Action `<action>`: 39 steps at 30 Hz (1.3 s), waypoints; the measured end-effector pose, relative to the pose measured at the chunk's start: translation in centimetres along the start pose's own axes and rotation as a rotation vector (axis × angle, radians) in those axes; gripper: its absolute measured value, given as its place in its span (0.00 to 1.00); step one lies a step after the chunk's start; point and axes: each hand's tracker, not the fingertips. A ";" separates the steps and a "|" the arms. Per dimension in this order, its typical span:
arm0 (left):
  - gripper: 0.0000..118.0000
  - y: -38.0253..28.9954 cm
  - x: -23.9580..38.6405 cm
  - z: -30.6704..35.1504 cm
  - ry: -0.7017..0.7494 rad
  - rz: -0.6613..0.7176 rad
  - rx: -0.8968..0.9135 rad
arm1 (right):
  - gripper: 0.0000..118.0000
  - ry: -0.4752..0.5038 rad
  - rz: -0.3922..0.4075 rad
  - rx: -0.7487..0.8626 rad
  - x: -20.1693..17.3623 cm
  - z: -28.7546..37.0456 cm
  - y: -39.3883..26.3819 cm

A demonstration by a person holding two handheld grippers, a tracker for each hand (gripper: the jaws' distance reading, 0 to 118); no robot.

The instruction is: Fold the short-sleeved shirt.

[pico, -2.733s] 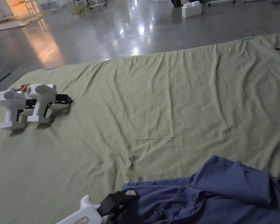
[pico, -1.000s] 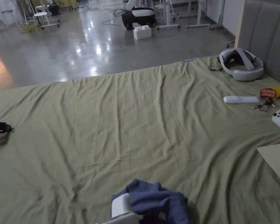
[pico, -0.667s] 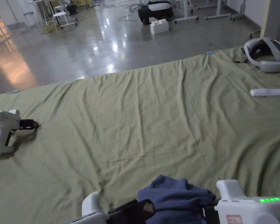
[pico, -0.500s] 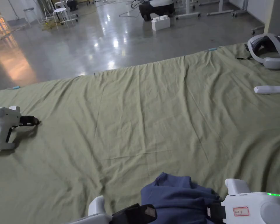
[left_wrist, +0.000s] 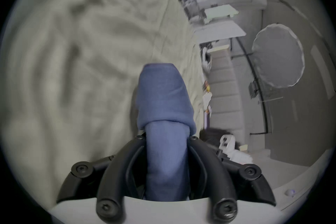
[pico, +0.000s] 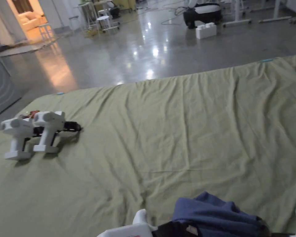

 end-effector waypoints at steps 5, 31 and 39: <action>0.29 6.3 -0.9 14.6 0.223 -0.080 0.149 | 0.02 -0.120 0.104 0.017 0.9 3.4 -3.6; 0.74 -3.3 20.0 29.5 0.559 -1.009 0.774 | 0.02 0.067 0.326 0.537 -10.5 14.8 -5.0; 0.17 -13.3 24.5 24.0 0.572 -1.148 0.972 | 0.02 -0.221 0.744 0.855 -17.0 19.8 -6.7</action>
